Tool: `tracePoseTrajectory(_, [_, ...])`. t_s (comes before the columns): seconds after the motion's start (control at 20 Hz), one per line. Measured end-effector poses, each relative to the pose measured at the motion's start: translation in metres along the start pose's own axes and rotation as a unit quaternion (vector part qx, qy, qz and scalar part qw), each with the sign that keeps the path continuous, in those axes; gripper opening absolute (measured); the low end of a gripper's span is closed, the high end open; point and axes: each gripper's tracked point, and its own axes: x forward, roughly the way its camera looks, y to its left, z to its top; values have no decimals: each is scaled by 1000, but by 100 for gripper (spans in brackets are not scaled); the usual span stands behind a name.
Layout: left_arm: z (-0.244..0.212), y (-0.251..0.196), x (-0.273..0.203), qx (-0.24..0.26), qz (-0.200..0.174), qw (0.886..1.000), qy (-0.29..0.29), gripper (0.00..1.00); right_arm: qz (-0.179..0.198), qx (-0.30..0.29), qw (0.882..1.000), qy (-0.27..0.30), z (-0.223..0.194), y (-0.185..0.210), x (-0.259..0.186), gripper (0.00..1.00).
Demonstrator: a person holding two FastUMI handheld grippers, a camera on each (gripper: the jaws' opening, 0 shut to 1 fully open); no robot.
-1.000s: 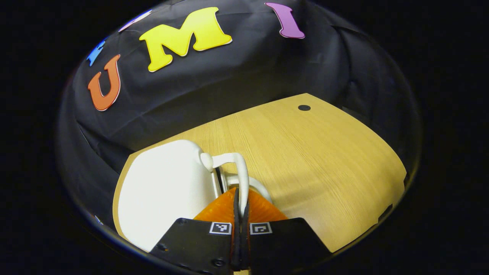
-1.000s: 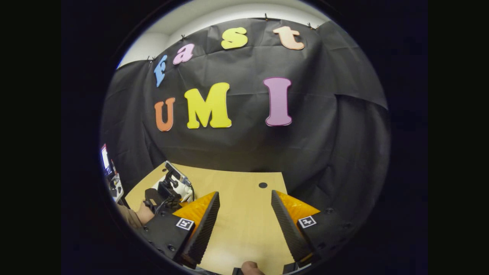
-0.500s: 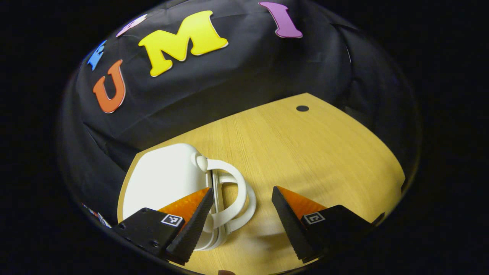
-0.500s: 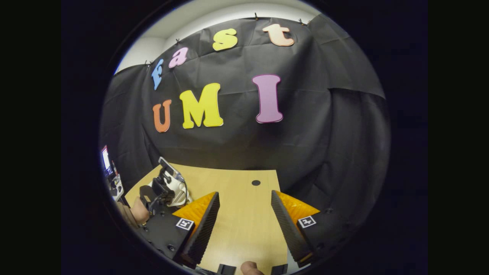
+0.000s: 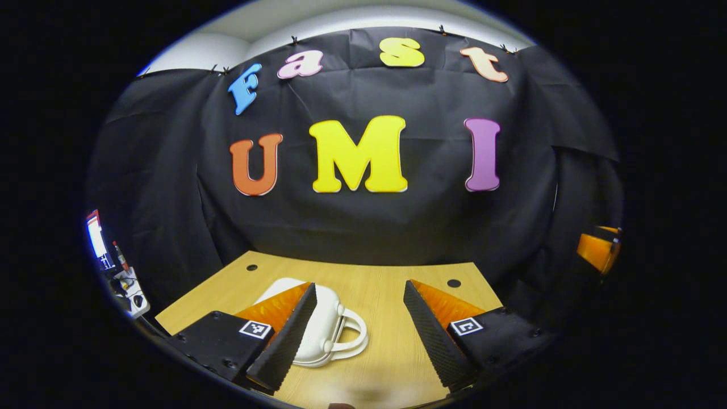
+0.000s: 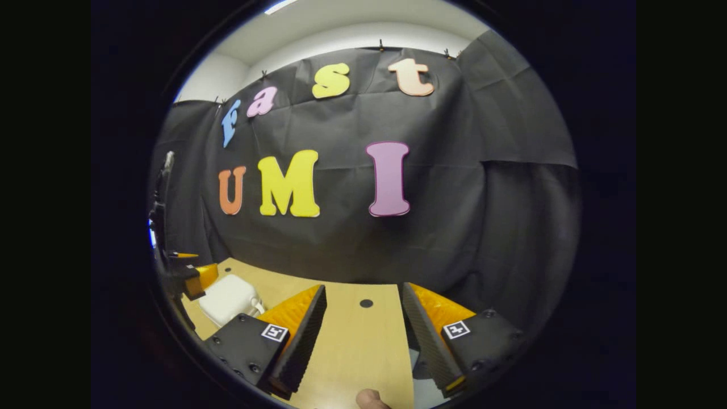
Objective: First open the suitcase, pack the skin care products into it, and then close the suitcase.
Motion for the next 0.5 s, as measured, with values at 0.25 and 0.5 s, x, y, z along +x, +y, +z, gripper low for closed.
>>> tracePoseTrajectory(0.25, [37, -11, -20, -28, -38, 998, -37, 98, 0, -11, 999, -31, 24, 37, -2, 80])
tracePoseTrajectory(0.5, [42, -25, -28, -8, -88, 994, -56, 99, 1, -54, 998, -37, 22, 72, -5, 81])
